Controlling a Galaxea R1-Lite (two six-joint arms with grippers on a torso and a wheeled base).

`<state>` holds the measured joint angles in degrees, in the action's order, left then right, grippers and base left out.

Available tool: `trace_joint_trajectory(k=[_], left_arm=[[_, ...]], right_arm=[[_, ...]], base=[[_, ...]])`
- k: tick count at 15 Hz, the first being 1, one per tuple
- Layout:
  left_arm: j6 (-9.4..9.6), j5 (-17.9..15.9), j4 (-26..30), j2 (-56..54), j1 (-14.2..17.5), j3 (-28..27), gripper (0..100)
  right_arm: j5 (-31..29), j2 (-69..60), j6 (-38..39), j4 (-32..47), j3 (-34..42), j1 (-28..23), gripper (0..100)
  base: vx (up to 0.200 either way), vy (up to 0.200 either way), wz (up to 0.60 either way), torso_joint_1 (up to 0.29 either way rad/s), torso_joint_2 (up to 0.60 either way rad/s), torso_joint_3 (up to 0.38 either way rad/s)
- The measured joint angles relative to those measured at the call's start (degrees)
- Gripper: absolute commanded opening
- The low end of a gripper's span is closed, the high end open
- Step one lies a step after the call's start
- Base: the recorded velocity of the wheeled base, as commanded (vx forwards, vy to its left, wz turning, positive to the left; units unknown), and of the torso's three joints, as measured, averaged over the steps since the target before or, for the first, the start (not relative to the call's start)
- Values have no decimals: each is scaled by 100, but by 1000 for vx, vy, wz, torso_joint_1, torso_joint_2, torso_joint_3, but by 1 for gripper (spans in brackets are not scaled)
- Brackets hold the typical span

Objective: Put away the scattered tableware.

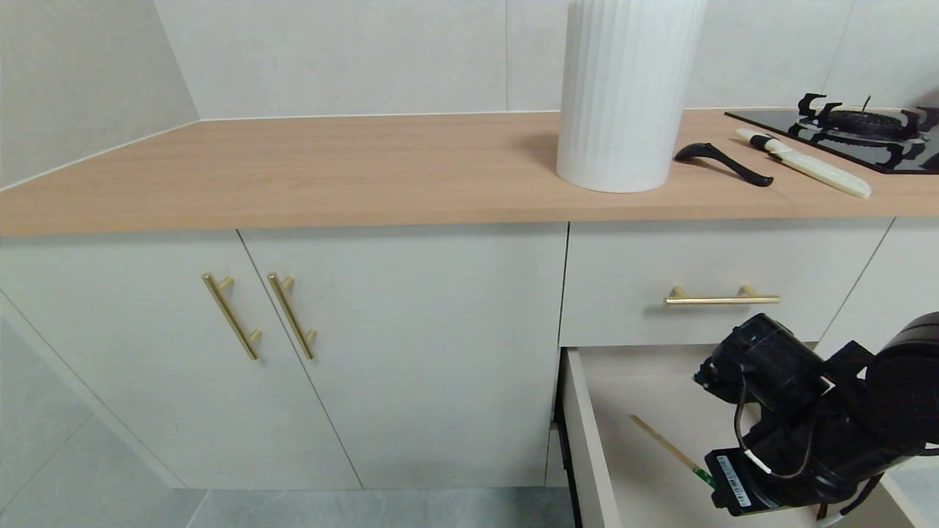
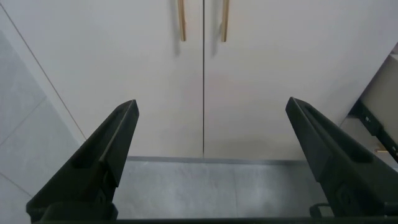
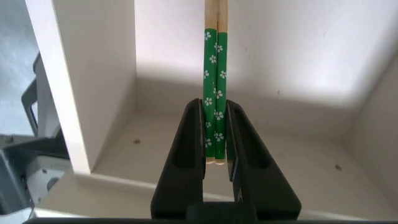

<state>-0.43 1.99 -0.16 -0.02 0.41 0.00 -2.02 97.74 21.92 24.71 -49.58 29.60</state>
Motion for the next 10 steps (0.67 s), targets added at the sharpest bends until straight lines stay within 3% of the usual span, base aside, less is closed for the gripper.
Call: trace_joint_trajectory(k=[4,10], left_arm=[[0,0,0,0,0,0,100],[0,1,0,0,0,0,100]], right_arm=[[-16,-4,0,-216,49,17,0],[-1046,995,11,-2492,689,33,0]], base=[[0,0,0,0,0,0],[0,0,0,0,0,0]])
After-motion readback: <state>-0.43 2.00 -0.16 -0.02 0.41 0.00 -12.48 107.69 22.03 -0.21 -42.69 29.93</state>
